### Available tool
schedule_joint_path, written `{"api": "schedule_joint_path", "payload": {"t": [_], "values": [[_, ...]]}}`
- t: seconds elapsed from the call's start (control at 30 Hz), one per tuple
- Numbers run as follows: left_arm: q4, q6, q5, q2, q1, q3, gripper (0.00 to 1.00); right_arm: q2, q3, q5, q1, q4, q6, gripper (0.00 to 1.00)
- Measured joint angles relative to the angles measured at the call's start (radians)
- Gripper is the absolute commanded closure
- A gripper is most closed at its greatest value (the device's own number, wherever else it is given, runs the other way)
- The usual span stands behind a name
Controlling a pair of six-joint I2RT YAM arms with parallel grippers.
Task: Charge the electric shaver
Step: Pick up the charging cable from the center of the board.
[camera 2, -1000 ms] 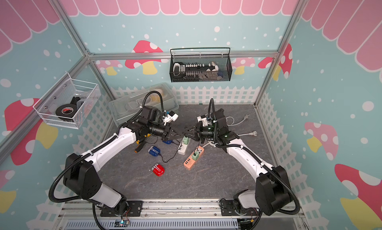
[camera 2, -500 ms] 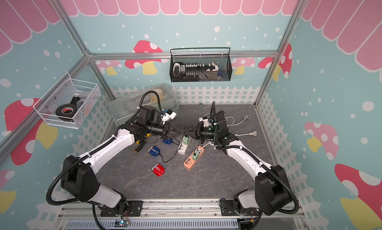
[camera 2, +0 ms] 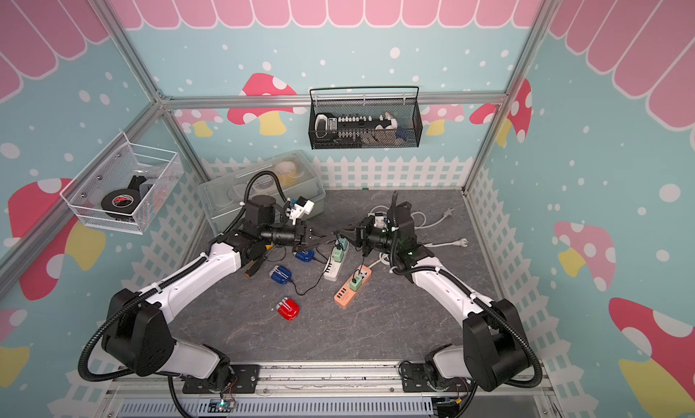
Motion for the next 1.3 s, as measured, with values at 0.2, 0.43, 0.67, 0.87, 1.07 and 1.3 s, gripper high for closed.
{"api": "schedule_joint_path", "payload": {"t": [0.2, 0.43, 0.67, 0.87, 1.07, 1.3], "values": [[-0.004, 0.011, -0.006, 0.007, 0.002, 0.013, 0.84, 0.0, 0.013, -0.01, 0.0, -0.034, 0.0, 1.0], [-0.011, 0.022, -0.006, 0.019, 0.002, 0.033, 0.89, 0.0, 0.017, -0.023, 0.0, -0.069, -0.001, 1.0], [-0.029, 0.034, -0.006, 0.029, -0.006, 0.042, 0.92, 0.002, 0.018, -0.024, 0.0, -0.076, 0.0, 1.0], [-0.074, 0.072, -0.014, 0.029, -0.016, 0.055, 0.92, 0.003, 0.018, -0.027, 0.0, -0.075, 0.003, 1.0], [-0.106, 0.1, -0.026, 0.029, -0.017, 0.065, 0.88, 0.003, 0.018, -0.032, 0.0, -0.076, 0.009, 1.0], [-0.135, 0.121, -0.049, 0.029, -0.018, 0.073, 0.82, 0.003, 0.018, -0.035, 0.0, -0.081, 0.01, 1.0]]}}
